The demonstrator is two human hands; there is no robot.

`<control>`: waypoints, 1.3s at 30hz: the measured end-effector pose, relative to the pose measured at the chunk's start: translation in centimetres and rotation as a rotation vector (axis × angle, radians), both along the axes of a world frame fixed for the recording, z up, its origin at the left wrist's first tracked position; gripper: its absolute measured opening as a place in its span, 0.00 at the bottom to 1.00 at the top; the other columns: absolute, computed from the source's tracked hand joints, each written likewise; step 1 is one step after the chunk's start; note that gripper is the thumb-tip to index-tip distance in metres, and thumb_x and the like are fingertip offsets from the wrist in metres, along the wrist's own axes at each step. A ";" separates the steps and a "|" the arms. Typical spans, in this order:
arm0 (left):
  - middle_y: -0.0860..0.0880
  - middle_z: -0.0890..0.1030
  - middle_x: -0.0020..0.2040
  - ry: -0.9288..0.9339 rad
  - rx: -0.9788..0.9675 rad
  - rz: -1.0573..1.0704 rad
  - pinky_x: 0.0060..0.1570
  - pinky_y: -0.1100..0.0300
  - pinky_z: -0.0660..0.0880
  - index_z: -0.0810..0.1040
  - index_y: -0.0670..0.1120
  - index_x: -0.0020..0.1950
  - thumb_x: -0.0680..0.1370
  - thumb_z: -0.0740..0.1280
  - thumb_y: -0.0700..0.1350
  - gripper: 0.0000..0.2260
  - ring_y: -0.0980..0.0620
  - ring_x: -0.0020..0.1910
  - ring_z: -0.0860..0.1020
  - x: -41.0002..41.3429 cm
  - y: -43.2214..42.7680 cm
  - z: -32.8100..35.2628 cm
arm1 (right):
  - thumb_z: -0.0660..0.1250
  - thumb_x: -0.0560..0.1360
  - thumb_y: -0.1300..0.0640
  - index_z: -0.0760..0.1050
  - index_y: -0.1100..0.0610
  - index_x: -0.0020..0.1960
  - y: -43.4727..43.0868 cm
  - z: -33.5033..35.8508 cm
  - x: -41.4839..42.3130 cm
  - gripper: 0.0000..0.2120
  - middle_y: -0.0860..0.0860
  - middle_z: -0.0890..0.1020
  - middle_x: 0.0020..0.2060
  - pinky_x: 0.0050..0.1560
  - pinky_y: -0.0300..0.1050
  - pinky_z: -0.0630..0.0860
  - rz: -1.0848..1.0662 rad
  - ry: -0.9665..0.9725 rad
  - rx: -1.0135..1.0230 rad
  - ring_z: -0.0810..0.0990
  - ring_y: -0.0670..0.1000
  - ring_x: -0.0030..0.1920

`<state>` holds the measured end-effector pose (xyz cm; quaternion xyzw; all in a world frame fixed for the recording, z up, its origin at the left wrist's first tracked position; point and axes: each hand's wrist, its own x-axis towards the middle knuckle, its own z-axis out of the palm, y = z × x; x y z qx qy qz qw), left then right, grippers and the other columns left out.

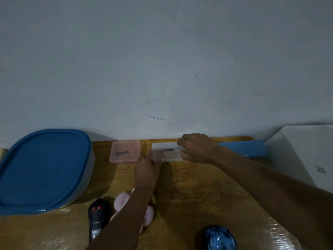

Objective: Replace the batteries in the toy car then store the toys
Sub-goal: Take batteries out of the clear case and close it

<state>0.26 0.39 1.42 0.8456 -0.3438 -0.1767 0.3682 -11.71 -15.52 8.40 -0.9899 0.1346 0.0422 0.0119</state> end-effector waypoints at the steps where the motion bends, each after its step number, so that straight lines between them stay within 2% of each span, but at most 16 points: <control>1: 0.45 0.82 0.55 0.003 -0.008 -0.003 0.51 0.57 0.77 0.77 0.48 0.63 0.76 0.68 0.51 0.17 0.48 0.52 0.80 0.0 0.0 0.0 | 0.61 0.75 0.51 0.77 0.57 0.53 -0.2 0.0 -0.1 0.13 0.55 0.80 0.48 0.41 0.48 0.74 0.008 -0.034 -0.028 0.78 0.56 0.45; 5: 0.47 0.82 0.54 0.014 -0.005 0.006 0.53 0.56 0.77 0.77 0.50 0.63 0.76 0.68 0.52 0.17 0.50 0.52 0.79 0.0 0.0 -0.1 | 0.69 0.71 0.53 0.81 0.56 0.45 -1.0 -0.2 -0.3 0.07 0.53 0.79 0.41 0.34 0.45 0.71 -0.040 -0.204 -0.121 0.77 0.54 0.40; 9: 0.48 0.82 0.53 0.028 0.016 0.017 0.52 0.60 0.75 0.77 0.49 0.63 0.76 0.68 0.52 0.17 0.52 0.50 0.79 0.1 0.0 -0.3 | 0.74 0.69 0.64 0.80 0.61 0.43 -1.2 -0.8 0.4 0.04 0.56 0.78 0.37 0.30 0.46 0.75 -0.111 -0.335 -0.068 0.77 0.55 0.34; 12: 0.49 0.82 0.52 0.010 -0.001 0.008 0.50 0.62 0.73 0.78 0.49 0.63 0.76 0.68 0.52 0.16 0.53 0.49 0.78 0.2 0.2 -0.5 | 0.73 0.69 0.67 0.79 0.63 0.44 -1.5 -1.7 0.7 0.05 0.58 0.80 0.39 0.32 0.46 0.77 -0.138 -0.326 -0.049 0.79 0.57 0.34; 15: 0.49 0.83 0.50 -0.024 -0.001 -0.002 0.48 0.61 0.74 0.78 0.50 0.61 0.76 0.68 0.52 0.15 0.53 0.47 0.78 0.3 0.2 -0.6 | 0.73 0.68 0.69 0.78 0.64 0.52 -1.3 -2.5 0.3 0.14 0.60 0.81 0.46 0.37 0.47 0.80 -0.176 -0.338 -0.013 0.82 0.58 0.39; 17: 0.50 0.83 0.50 -0.039 -0.020 -0.011 0.47 0.60 0.75 0.79 0.49 0.60 0.76 0.68 0.51 0.14 0.53 0.47 0.79 0.2 0.3 -0.3 | 0.73 0.69 0.66 0.76 0.64 0.55 -0.9 -2.9 -0.2 0.15 0.60 0.81 0.50 0.40 0.48 0.81 -0.203 -0.376 -0.014 0.82 0.57 0.44; 18: 0.50 0.83 0.50 -0.040 -0.032 -0.013 0.47 0.60 0.76 0.79 0.49 0.59 0.76 0.69 0.50 0.13 0.53 0.46 0.79 0.1 0.3 -0.2 | 0.72 0.70 0.65 0.76 0.63 0.55 -0.7 -3.1 -0.5 0.14 0.59 0.80 0.50 0.40 0.49 0.81 -0.219 -0.384 -0.020 0.81 0.57 0.45; 20: 0.50 0.83 0.48 -0.043 -0.042 -0.010 0.45 0.61 0.77 0.80 0.49 0.57 0.75 0.69 0.48 0.11 0.54 0.44 0.79 0.0 0.3 -0.1 | 0.72 0.69 0.66 0.76 0.59 0.49 -0.3 -3.6 -0.9 0.10 0.56 0.80 0.43 0.33 0.51 0.80 -0.245 -0.341 -0.002 0.79 0.56 0.40; 22: 0.50 0.83 0.46 -0.056 -0.030 -0.011 0.43 0.59 0.77 0.80 0.49 0.57 0.75 0.70 0.48 0.11 0.54 0.43 0.79 0.1 0.3 -0.1 | 0.71 0.69 0.66 0.76 0.58 0.46 0.1 -4.3 -1.2 0.08 0.54 0.79 0.40 0.29 0.51 0.78 -0.266 -0.195 0.025 0.79 0.55 0.36; 24: 0.50 0.83 0.47 -0.053 -0.024 -0.004 0.44 0.57 0.78 0.80 0.49 0.58 0.75 0.69 0.49 0.12 0.53 0.43 0.79 0.1 0.3 -0.2 | 0.67 0.73 0.63 0.78 0.58 0.51 0.5 -4.7 -1.2 0.08 0.55 0.81 0.46 0.37 0.52 0.80 -0.280 -0.103 0.038 0.81 0.56 0.42; 27: 0.50 0.83 0.47 -0.056 -0.016 0.008 0.43 0.59 0.77 0.81 0.50 0.57 0.76 0.69 0.49 0.10 0.53 0.43 0.79 0.0 0.1 -0.1 | 0.64 0.76 0.59 0.76 0.59 0.60 0.9 -4.7 -1.0 0.13 0.56 0.80 0.56 0.48 0.54 0.80 -0.305 -0.114 0.078 0.79 0.58 0.52; 29: 0.50 0.83 0.46 -0.069 -0.017 0.006 0.43 0.59 0.78 0.81 0.50 0.56 0.77 0.68 0.48 0.09 0.54 0.42 0.79 -0.1 0.1 -0.1 | 0.64 0.77 0.58 0.74 0.59 0.61 1.2 -4.6 -0.7 0.14 0.56 0.78 0.58 0.49 0.52 0.78 -0.316 -0.128 0.086 0.78 0.58 0.55; 33: 0.49 0.84 0.44 -0.071 -0.005 0.015 0.41 0.61 0.76 0.81 0.49 0.55 0.76 0.68 0.48 0.09 0.54 0.41 0.79 0.0 0.0 0.0 | 0.62 0.78 0.56 0.75 0.60 0.60 1.2 -4.8 -0.6 0.13 0.55 0.74 0.58 0.50 0.49 0.76 -0.357 -0.162 0.129 0.78 0.56 0.52; 37: 0.48 0.85 0.46 -0.018 -0.012 0.035 0.38 0.66 0.75 0.81 0.47 0.57 0.77 0.67 0.48 0.11 0.54 0.41 0.81 -0.1 -0.2 0.7 | 0.62 0.78 0.54 0.77 0.59 0.60 1.0 -4.6 -0.5 0.14 0.54 0.77 0.56 0.51 0.46 0.75 -0.377 -0.188 0.218 0.78 0.54 0.52; 39: 0.47 0.85 0.47 0.007 -0.013 0.069 0.35 0.70 0.71 0.81 0.46 0.56 0.77 0.67 0.46 0.09 0.55 0.40 0.79 -0.3 -0.4 1.0 | 0.62 0.78 0.54 0.77 0.58 0.61 0.6 -4.7 -0.3 0.15 0.54 0.79 0.54 0.50 0.44 0.73 -0.368 -0.164 0.267 0.77 0.54 0.52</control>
